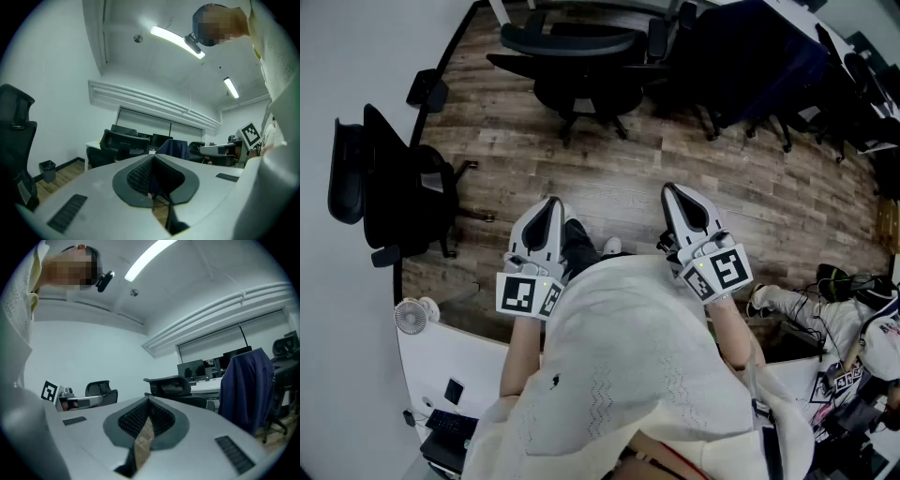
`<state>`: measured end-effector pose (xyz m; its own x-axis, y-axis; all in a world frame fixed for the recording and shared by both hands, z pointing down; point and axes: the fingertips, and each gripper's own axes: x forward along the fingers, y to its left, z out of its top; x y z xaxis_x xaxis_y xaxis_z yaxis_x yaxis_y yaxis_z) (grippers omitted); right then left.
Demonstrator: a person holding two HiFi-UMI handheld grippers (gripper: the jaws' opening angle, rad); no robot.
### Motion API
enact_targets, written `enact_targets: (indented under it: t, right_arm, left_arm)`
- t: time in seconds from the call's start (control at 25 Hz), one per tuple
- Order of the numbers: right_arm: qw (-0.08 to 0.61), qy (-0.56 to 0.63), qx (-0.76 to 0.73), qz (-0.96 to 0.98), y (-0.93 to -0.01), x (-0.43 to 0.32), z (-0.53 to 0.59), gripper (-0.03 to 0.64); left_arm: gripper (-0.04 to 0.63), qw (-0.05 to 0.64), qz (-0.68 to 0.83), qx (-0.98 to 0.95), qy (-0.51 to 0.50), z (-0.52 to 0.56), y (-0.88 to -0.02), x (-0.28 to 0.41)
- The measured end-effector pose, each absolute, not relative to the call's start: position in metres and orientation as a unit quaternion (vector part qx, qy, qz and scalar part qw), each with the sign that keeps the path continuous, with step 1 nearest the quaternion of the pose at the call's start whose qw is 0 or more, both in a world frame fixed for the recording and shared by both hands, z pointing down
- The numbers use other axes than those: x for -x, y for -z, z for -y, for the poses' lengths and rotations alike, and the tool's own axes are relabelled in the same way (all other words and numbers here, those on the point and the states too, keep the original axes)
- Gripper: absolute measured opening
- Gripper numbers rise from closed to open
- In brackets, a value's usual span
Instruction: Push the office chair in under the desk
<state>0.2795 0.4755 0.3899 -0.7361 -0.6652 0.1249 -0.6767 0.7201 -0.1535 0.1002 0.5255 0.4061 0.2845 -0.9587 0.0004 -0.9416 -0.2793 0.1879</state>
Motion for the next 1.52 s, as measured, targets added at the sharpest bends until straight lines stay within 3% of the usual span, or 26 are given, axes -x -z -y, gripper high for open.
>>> enact_targets:
  t: [0.88, 1.52]
  right_arm:
    - [0.038, -0.102, -0.365, 0.925, -0.397, -0.259, -0.467, 0.0]
    - [0.035, -0.087, -0.395, 0.914, -0.393, -0.222, -0.397, 0.002]
  left_arm:
    - [0.014, 0.091, 0.599, -0.794, 0.05, -0.519, -0.417, -0.079]
    - [0.012, 0.118, 0.578, -0.801, 0.104, -0.43, -0.407, -0.032]
